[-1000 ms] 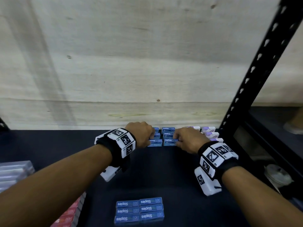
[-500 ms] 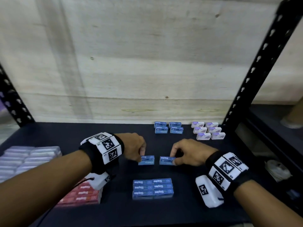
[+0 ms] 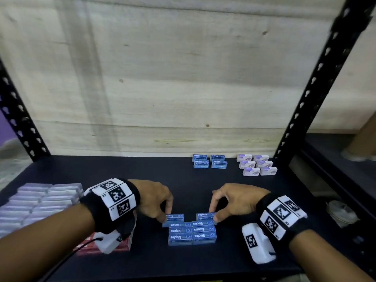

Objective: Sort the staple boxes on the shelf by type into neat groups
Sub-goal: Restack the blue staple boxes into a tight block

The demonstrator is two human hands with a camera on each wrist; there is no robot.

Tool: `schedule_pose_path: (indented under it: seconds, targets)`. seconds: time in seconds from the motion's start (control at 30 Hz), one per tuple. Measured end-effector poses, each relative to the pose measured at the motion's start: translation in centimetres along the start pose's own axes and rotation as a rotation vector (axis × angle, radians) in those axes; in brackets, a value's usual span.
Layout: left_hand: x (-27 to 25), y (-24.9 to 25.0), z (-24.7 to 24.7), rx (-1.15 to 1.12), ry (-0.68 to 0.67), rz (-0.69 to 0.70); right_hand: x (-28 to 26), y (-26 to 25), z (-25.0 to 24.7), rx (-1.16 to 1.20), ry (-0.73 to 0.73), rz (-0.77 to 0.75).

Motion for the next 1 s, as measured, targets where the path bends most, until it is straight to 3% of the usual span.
schedule_pose_path:
  seconds: [0.27, 1.0]
  targets:
    - [0.0, 0.2, -0.6, 0.038, -0.083, 0.079, -0.1, 0.2, 0.1, 0.064, -0.046, -0.012]
    - [1.0, 0.9, -0.7, 0.057, -0.039, 0.168, 0.5, -0.3, 0.6, 0.006, -0.064, -0.075]
Point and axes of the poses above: each hand's wrist, its own x-axis towards the middle knuckle, its own z-axis out of the palm, y = z × x, the point moved 5 cm from there along x, towards the middle knuckle
